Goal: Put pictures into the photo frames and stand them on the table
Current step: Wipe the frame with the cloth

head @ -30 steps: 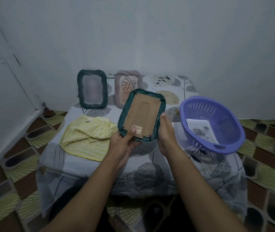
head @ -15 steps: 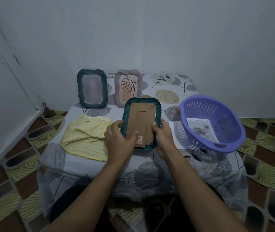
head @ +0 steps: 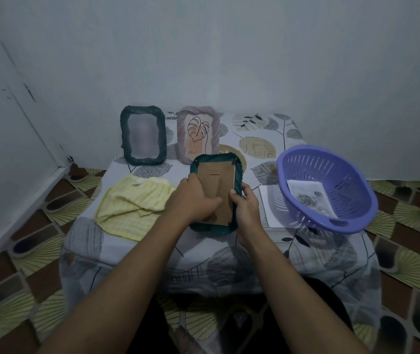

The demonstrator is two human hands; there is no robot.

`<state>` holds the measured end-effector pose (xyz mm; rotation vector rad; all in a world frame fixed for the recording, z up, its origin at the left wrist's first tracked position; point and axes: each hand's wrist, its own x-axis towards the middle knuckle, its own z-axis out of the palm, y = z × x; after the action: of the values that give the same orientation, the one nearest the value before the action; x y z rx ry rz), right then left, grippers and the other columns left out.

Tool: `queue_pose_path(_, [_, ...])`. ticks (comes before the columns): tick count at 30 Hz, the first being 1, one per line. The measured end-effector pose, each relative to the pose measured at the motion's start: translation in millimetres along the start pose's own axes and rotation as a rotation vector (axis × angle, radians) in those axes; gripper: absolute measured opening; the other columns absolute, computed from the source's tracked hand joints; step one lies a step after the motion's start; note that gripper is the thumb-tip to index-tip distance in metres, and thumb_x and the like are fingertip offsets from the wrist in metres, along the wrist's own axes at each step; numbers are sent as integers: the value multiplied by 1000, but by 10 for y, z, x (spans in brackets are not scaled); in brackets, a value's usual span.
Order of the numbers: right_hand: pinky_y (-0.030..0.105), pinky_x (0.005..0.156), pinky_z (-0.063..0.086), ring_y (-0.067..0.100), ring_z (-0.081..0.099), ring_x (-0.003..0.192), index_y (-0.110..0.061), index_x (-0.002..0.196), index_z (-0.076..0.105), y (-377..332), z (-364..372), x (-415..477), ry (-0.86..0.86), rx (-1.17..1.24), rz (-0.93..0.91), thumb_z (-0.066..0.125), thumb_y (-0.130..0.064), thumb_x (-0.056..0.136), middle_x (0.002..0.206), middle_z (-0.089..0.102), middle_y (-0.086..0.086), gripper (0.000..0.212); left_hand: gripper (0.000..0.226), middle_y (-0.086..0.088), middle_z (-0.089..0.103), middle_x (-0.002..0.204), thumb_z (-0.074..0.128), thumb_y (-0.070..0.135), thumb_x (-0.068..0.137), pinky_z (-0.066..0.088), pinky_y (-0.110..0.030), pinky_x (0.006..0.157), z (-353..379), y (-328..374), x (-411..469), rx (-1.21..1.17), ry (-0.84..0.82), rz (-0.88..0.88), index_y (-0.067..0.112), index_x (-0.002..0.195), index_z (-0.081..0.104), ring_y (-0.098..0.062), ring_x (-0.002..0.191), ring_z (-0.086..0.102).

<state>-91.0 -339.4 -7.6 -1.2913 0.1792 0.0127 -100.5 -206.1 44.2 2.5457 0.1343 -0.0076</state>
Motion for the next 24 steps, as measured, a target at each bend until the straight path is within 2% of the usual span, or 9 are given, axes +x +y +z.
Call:
queue_pose_path(5, [32, 62, 57, 22, 67, 77, -13, 117, 62, -32, -52, -8, -14, 13, 61, 50, -10, 101, 93, 72, 9, 21, 62, -3, 59, 115, 67, 55, 76, 51, -38, 86, -258, 80, 38, 44, -21, -15, 21, 124, 46, -25, 105, 58])
queue_pose_path(8, [29, 60, 57, 23, 69, 76, -12, 107, 69, -75, -115, -61, -72, 159, 153, 47, -22, 101, 91, 73, 10, 25, 53, -1, 61, 107, 69, 58, 78, 52, -36, 81, -351, 93, 47, 15, -45, -26, 23, 114, 50, -23, 98, 60])
queue_pose_path(10, [30, 66, 56, 25, 69, 77, -8, 110, 70, -82, -176, -66, -87, 300, 243, 42, -39, 101, 95, 72, 13, 43, 51, -2, 63, 103, 71, 55, 78, 57, -36, 73, -382, 94, 35, -94, -56, -59, 23, 113, 51, -21, 90, 66])
queue_pose_path(12, [36, 78, 52, 28, 67, 85, -7, 118, 68, -79, -205, -43, -82, 366, 303, 39, -47, 101, 104, 70, 16, 52, 49, -4, 66, 100, 74, 50, 78, 55, -30, 57, -402, 96, 10, -263, -71, -112, 23, 114, 53, -18, 77, 70])
queue_pose_path(15, [38, 82, 50, 28, 64, 85, -8, 110, 69, -54, -187, -29, -93, 345, 362, 40, -43, 102, 104, 69, 15, 46, 46, -6, 71, 98, 74, 45, 78, 49, -25, 50, -409, 105, -16, -491, -95, -131, 21, 113, 56, -17, 68, 70])
queue_pose_path(18, [44, 81, 56, 33, 66, 94, -5, 121, 63, -10, -172, -57, -144, 357, 458, 40, -45, 103, 120, 63, 18, 50, 34, -6, 74, 94, 72, 34, 83, 49, -27, 54, -393, 127, -63, -640, -124, -100, 18, 110, 60, -18, 68, 69])
queue_pose_path(20, [42, 75, 61, 35, 69, 98, -5, 124, 60, -9, -173, -43, -192, 386, 488, 39, -43, 105, 131, 63, 18, 48, 25, -8, 75, 93, 70, 27, 86, 50, -28, 55, -367, 121, -97, -699, -153, -68, 15, 108, 63, -19, 68, 70])
queue_pose_path(22, [33, 65, 60, 28, 71, 85, -4, 121, 60, -50, -174, -9, -220, 413, 478, 43, -35, 104, 125, 65, 16, 39, 20, -13, 74, 93, 68, 22, 90, 51, -29, 54, -346, 98, -123, -742, -172, -41, 11, 105, 64, -25, 71, 72])
queue_pose_path(24, [24, 55, 55, 18, 66, 68, -6, 119, 59, -121, -170, 0, -245, 445, 474, 45, -29, 102, 108, 69, 10, 33, 14, -17, 73, 94, 66, 19, 92, 54, -31, 54, -335, 59, -131, -773, -177, -21, 7, 99, 66, -31, 77, 74])
